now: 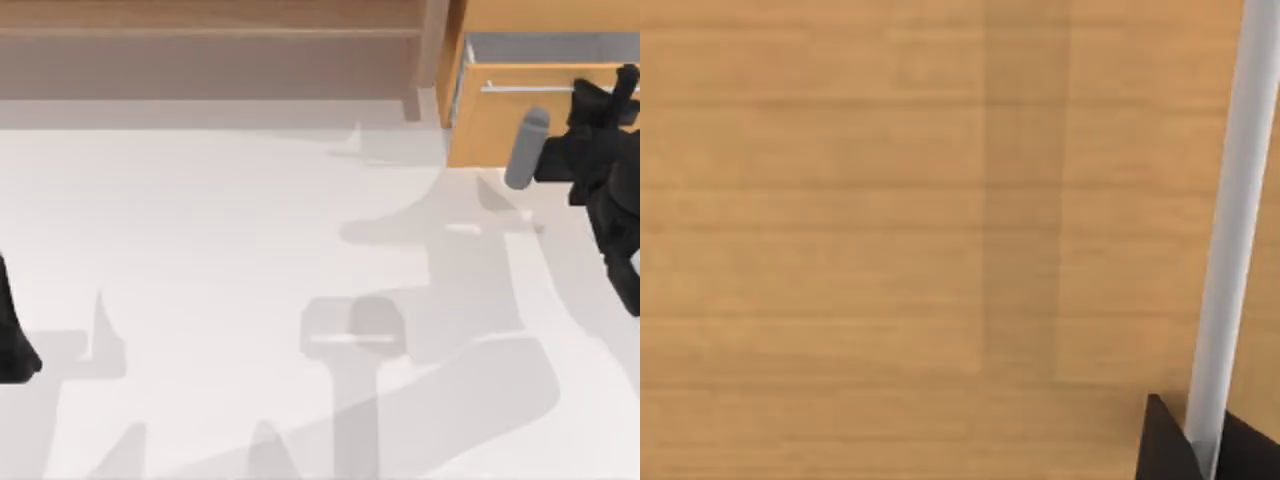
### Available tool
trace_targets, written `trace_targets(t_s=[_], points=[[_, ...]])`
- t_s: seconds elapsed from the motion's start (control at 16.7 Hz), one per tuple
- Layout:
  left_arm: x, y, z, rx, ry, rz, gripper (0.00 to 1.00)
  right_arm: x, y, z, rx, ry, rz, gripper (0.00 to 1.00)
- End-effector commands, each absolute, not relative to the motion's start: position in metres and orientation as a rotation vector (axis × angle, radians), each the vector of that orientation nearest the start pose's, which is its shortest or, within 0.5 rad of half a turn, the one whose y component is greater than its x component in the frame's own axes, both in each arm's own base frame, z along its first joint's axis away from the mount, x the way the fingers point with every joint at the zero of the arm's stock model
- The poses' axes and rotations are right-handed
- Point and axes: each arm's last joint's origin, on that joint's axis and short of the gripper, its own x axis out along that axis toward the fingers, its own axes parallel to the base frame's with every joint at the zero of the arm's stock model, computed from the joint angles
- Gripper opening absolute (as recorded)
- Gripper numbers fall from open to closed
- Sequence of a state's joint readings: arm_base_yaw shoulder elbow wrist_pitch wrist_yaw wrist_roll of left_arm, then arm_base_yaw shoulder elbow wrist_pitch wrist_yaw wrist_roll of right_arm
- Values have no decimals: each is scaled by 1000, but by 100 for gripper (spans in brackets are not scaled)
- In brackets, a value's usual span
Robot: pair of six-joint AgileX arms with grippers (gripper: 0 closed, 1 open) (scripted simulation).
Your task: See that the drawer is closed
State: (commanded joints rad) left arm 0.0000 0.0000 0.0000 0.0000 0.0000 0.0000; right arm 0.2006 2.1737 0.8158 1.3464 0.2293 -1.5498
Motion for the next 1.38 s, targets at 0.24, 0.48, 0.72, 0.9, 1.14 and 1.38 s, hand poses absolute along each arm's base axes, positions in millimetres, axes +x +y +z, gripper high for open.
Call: trace_targets(t_s=[0.24,0.48,0.72,0.9,1.14,1.38], points=[[106,-1,160,0,0,0,100,396,73,90,-1566,4,-3,0],[106,-1,160,0,0,0,100,424,72,89,-1565,10,2,0],[106,-1,160,0,0,0,100,439,72,88,-1565,11,4,0],[106,-1,160,0,0,0,100,439,72,88,-1565,11,4,0],[106,-1,160,0,0,0,100,439,72,88,-1565,11,4,30],[106,-1,160,0,0,0,100,439,72,88,-1565,11,4,60]])
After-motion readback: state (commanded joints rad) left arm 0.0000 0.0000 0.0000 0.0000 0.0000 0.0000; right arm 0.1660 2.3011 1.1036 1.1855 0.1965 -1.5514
